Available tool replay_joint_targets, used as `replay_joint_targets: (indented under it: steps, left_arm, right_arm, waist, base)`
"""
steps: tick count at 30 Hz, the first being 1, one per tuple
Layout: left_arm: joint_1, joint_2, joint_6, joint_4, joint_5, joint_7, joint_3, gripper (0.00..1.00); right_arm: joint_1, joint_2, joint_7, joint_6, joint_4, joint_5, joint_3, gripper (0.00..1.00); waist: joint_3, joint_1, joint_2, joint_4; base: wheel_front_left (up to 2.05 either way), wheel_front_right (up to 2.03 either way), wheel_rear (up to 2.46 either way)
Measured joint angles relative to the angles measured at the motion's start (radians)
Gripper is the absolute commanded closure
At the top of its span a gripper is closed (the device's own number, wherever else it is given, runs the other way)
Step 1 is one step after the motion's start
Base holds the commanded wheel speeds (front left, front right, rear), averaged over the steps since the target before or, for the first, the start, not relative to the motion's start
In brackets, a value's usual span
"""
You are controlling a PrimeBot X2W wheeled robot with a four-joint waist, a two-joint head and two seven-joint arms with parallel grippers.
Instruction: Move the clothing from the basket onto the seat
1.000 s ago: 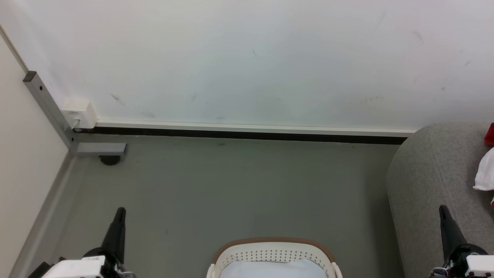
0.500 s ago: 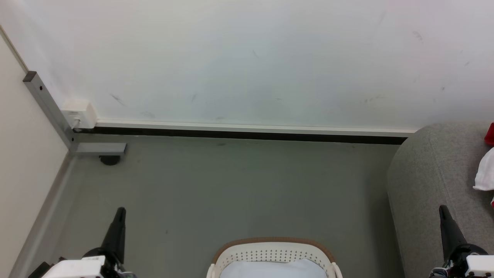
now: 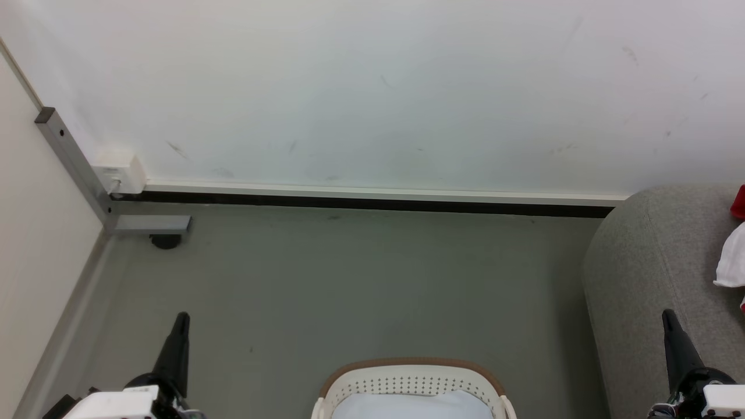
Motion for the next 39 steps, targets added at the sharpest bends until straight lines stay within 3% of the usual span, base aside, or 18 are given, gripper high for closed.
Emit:
replay_joint_targets:
  steps: [39]
  left_arm:
    - [0.000, 0.000, 0.000, 0.000, 0.000, 0.000, 0.000, 1.00]
  right_arm:
    - [0.000, 0.002, 0.004, 0.000, 0.000, -0.002, -0.003, 1.00]
  waist:
    - [0.000, 0.0000, 0.0000, 0.000]
  base:
    - [0.00, 0.00, 0.00]
